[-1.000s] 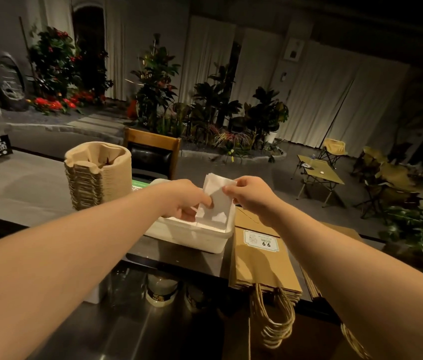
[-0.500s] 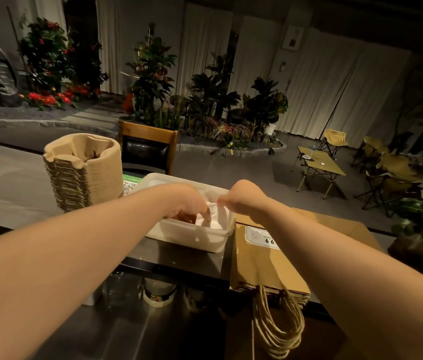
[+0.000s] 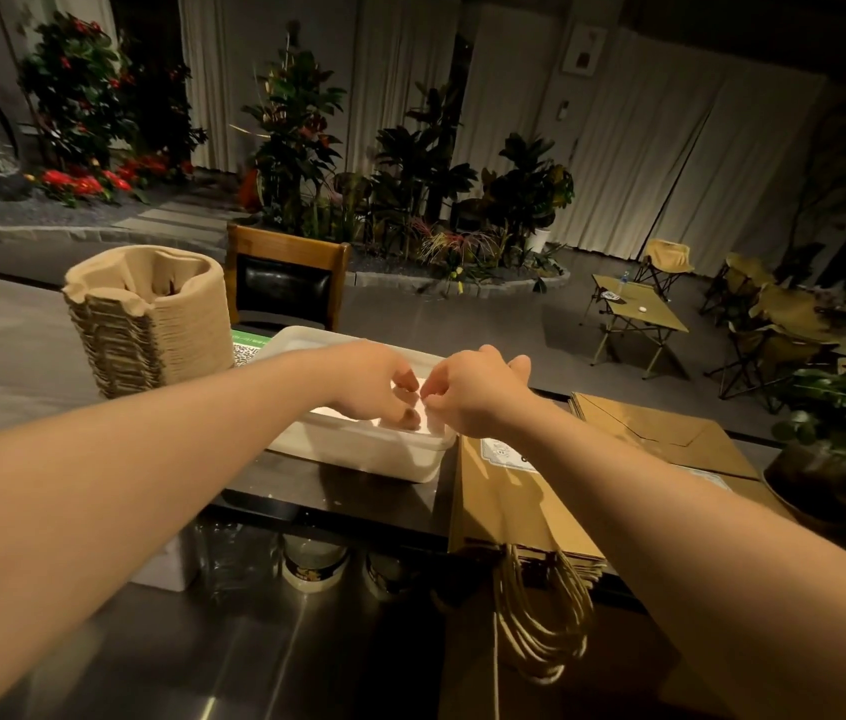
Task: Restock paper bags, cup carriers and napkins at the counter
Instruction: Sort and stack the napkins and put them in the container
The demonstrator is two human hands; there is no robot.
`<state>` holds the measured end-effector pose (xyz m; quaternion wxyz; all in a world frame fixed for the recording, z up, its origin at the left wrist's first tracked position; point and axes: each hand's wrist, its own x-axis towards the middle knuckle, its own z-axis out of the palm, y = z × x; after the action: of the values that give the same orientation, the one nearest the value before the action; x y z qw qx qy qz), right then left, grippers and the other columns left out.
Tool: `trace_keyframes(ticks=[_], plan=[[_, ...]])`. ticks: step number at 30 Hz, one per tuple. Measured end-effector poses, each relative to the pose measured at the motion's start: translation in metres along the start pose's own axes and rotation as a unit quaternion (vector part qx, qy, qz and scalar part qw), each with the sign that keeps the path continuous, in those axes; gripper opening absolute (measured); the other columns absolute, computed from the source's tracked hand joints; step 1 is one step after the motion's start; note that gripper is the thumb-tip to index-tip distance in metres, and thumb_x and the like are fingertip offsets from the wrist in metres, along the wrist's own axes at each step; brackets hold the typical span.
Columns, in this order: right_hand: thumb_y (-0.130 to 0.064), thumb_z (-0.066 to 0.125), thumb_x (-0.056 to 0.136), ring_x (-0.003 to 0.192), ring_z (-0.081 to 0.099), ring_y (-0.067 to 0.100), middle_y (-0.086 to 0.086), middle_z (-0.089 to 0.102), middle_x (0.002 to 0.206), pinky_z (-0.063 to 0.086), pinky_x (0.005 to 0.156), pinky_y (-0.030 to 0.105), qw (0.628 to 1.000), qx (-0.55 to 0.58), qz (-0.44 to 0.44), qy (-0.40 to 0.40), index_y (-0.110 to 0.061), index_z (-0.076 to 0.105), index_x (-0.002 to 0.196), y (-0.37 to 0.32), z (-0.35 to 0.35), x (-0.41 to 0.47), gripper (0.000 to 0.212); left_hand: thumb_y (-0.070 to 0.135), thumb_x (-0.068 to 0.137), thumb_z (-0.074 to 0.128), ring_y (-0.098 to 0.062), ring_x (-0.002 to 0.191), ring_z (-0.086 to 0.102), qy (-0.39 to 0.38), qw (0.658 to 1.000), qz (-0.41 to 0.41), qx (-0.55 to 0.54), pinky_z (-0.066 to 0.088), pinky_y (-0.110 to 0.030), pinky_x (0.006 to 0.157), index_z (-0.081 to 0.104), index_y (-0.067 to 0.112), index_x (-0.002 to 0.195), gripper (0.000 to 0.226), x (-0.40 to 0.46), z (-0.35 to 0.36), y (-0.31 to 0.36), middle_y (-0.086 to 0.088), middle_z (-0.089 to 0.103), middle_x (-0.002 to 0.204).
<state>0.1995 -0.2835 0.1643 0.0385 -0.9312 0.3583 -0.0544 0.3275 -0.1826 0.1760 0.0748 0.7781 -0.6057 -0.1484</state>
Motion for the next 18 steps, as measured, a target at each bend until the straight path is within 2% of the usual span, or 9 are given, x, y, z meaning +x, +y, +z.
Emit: trace_keyframes(ticks=[4,8,11,12,14,15,16,18], plan=[[-0.046,0.056,0.095,0.112,0.051,0.021,-0.006,0.060,0.114,0.033,0.096,0.049,0.995,0.061,-0.012,0.078,-0.038,0.068,0.113,0.005,-0.006,-0.010,0.023,0.044,0.096,0.066,-0.018,0.122,0.056,0.083,0.996,-0.004,-0.020,0.046,-0.033,0.100,0.060,0.028,0.139,0.047,-0.010,-0.004,0.004,0.006,0.063,0.134],[-0.042,0.054,0.099,0.106,0.055,0.018,-0.007,0.063,0.109,0.036,0.095,0.046,0.980,0.139,-0.002,0.141,-0.034,0.067,0.110,0.008,-0.010,-0.035,0.019,0.041,0.095,0.067,-0.012,0.105,0.060,0.175,0.979,-0.002,-0.105,0.048,-0.028,0.085,0.066,0.030,0.128,0.035,-0.029,0.000,0.017,0.009,0.067,0.118],[-0.040,0.051,0.103,0.100,0.058,0.016,-0.009,0.068,0.105,0.033,0.090,0.040,0.972,0.173,-0.013,0.160,-0.031,0.066,0.108,0.012,-0.015,-0.062,0.018,0.044,0.096,0.063,-0.007,0.095,0.061,0.212,0.970,0.007,-0.117,0.053,-0.028,0.081,0.069,0.031,0.117,0.026,-0.045,0.007,0.032,0.011,0.067,0.106],[-0.040,0.050,0.104,0.098,0.059,0.015,-0.009,0.068,0.104,0.036,0.090,0.038,0.967,0.194,-0.020,0.161,-0.028,0.066,0.109,0.015,-0.018,-0.072,0.020,0.044,0.098,0.061,-0.006,0.092,0.061,0.222,0.968,0.011,-0.118,0.054,-0.030,0.081,0.070,0.031,0.113,0.022,-0.052,0.010,0.037,0.012,0.068,0.102],[-0.038,0.047,0.106,0.093,0.061,0.012,-0.006,0.068,0.102,0.046,0.079,0.029,0.953,0.253,-0.032,0.161,-0.021,0.066,0.113,0.022,-0.024,-0.095,0.026,0.043,0.102,0.053,-0.010,0.084,0.061,0.235,0.962,0.024,-0.133,0.052,-0.033,0.076,0.072,0.027,0.102,0.024,-0.068,0.013,0.052,0.009,0.068,0.090],[-0.038,0.046,0.107,0.089,0.061,0.010,-0.006,0.067,0.100,0.046,0.071,0.024,0.948,0.271,-0.037,0.164,-0.019,0.066,0.114,0.025,-0.025,-0.106,0.029,0.042,0.104,0.050,-0.014,0.079,0.061,0.239,0.961,0.031,-0.138,0.049,-0.035,0.071,0.072,0.026,0.097,0.028,-0.076,0.014,0.061,0.006,0.067,0.083],[-0.039,0.043,0.107,0.085,0.060,0.008,-0.006,0.067,0.096,0.044,0.065,0.024,0.945,0.278,-0.041,0.169,-0.017,0.066,0.113,0.028,-0.027,-0.117,0.032,0.040,0.105,0.048,-0.016,0.074,0.060,0.241,0.959,0.037,-0.142,0.048,-0.036,0.068,0.071,0.026,0.093,0.030,-0.085,0.017,0.070,0.004,0.066,0.077],[-0.040,0.039,0.108,0.080,0.058,0.005,-0.008,0.065,0.088,0.044,0.063,0.029,0.940,0.290,-0.048,0.174,-0.017,0.067,0.107,0.035,-0.029,-0.142,0.036,0.036,0.106,0.047,-0.014,0.070,0.059,0.250,0.955,0.045,-0.154,0.046,-0.035,0.065,0.071,0.026,0.086,0.033,-0.102,0.023,0.089,0.002,0.064,0.073]])
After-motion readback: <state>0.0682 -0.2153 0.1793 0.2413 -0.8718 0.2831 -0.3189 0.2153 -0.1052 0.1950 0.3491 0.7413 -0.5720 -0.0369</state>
